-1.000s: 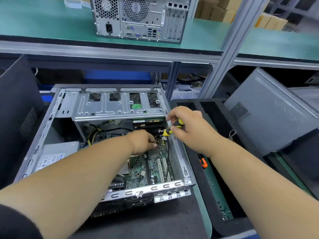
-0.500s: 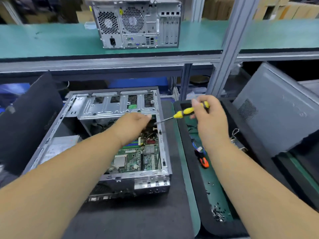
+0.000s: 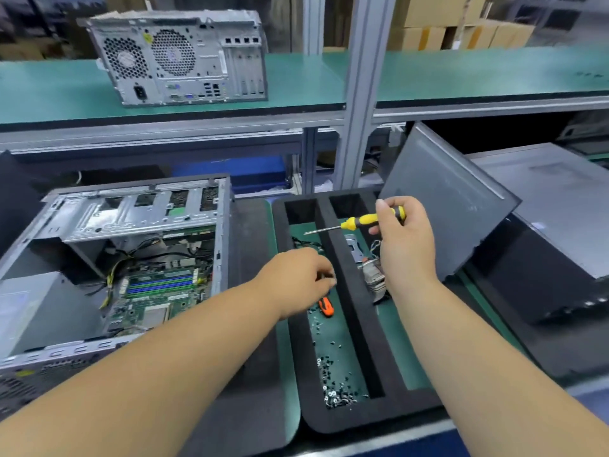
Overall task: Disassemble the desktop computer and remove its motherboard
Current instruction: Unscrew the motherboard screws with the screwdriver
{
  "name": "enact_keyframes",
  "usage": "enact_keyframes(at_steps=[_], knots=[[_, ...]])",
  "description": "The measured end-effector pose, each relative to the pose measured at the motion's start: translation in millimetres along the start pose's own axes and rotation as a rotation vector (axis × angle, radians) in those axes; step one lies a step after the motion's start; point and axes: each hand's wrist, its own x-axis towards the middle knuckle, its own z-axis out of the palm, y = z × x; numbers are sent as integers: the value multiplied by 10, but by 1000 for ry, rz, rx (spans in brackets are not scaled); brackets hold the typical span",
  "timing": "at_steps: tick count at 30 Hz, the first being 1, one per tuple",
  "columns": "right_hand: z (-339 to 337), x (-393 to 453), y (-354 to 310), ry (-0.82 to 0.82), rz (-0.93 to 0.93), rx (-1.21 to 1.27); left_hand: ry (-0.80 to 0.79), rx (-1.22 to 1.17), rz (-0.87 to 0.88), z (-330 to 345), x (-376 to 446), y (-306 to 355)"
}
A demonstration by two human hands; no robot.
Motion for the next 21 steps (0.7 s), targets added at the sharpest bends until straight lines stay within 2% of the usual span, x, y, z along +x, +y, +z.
enact_keyframes(at_steps=[9, 15, 21], knots=[[52, -14, 37, -139, -15, 9, 96, -68, -38, -54, 0, -113], [488, -61, -71, -299, -52, 108, 233, -110, -69, -382, -275, -425], [1059, -181, -181, -419, -106, 123, 329, -191, -218, -657, -685, -988]])
